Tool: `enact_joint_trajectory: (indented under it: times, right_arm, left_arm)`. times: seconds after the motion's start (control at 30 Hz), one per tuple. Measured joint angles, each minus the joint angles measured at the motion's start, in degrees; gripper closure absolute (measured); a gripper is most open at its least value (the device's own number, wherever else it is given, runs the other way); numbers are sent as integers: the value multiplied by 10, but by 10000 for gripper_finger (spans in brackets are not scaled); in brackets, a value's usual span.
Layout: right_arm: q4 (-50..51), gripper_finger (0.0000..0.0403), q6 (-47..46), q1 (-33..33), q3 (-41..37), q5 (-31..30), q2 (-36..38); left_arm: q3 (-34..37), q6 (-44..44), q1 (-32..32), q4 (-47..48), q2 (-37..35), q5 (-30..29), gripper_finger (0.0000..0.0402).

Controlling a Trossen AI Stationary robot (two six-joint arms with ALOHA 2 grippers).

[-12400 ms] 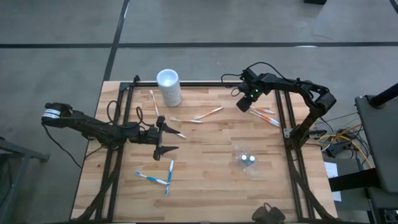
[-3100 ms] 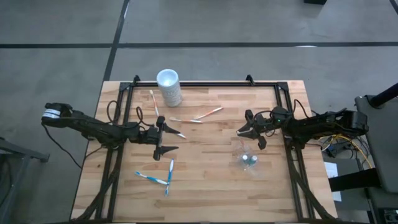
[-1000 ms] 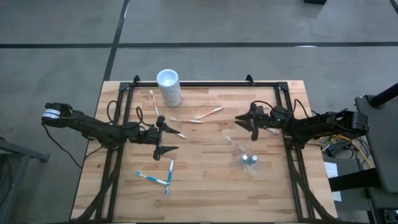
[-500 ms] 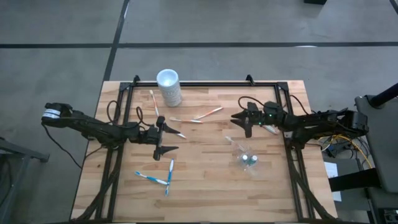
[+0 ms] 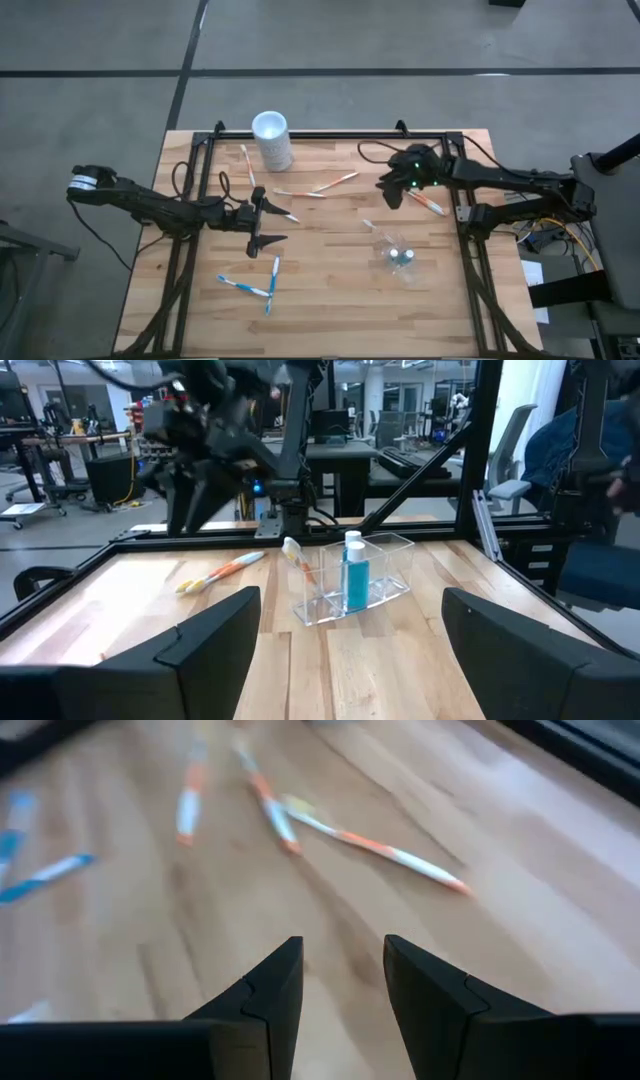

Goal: Pick & Place toothbrushing station
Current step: Put the orange toothbrush into the top section of the transparent organizer

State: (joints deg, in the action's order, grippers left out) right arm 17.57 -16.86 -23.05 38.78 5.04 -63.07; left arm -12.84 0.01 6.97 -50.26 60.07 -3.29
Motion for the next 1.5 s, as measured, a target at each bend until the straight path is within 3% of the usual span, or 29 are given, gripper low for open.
enact_joint_trajectory:
  times: [0.17,0.3,0.63,1.13,1.5]
  right_arm:
    - [205,266,-24,-4,111,-74,-11]
    - [306,266,-23,-14,172,-100,-24]
    - [422,266,68,-68,246,-86,-85]
    - [454,266,172,-114,247,-35,-261]
    - [403,266,190,-146,188,-39,-282]
  left_arm:
    - [0,0,0,0,0,0,83]
    - [0,0,0,0,0,0,83]
    - [0,0,0,0,0,0,83]
    - [0,0,0,0,0,0,83]
    - [0,0,0,0,0,0,83]
